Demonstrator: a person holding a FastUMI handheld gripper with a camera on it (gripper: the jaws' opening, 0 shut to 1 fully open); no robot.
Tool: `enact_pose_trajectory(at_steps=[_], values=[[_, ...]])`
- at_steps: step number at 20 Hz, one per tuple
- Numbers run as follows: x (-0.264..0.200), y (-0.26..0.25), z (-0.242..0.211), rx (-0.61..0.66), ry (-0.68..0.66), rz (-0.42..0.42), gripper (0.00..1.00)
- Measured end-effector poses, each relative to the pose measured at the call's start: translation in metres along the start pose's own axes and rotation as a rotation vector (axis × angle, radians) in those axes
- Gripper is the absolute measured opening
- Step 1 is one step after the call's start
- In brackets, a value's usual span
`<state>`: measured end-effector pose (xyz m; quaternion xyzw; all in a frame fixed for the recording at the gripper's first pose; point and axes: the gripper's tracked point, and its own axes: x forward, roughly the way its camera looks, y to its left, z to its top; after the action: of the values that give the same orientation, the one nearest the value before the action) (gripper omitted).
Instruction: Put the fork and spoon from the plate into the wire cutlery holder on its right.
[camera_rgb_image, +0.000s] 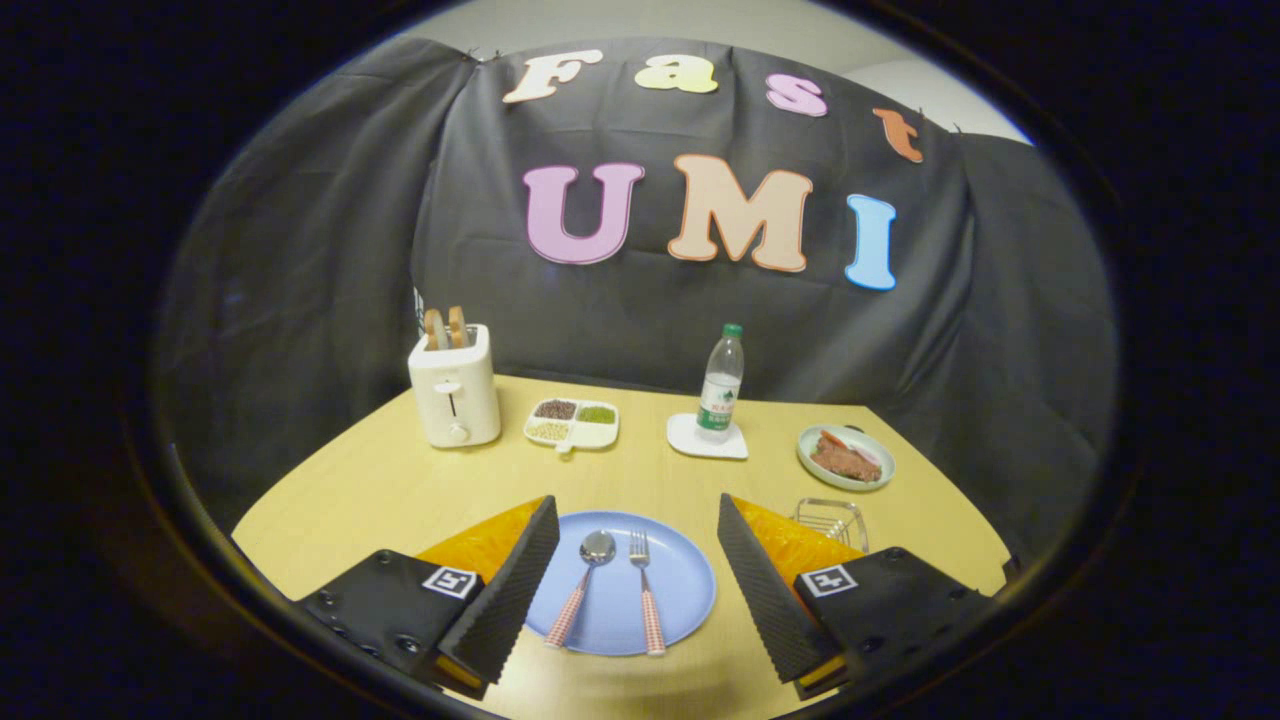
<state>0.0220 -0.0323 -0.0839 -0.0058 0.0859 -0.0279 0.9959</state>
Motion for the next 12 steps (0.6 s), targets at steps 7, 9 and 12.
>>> enact_pose_trajectory(at_steps=[7, 9, 12], values=[[0.025, -0.012, -0.061, 0.019, 0.111, -0.001, 1.0], [0.034, -0.014, -0.079, 0.021, 0.14, 0.005, 1.0], [0.046, -0.013, -0.097, 0.03, 0.168, 0.013, 0.99]])
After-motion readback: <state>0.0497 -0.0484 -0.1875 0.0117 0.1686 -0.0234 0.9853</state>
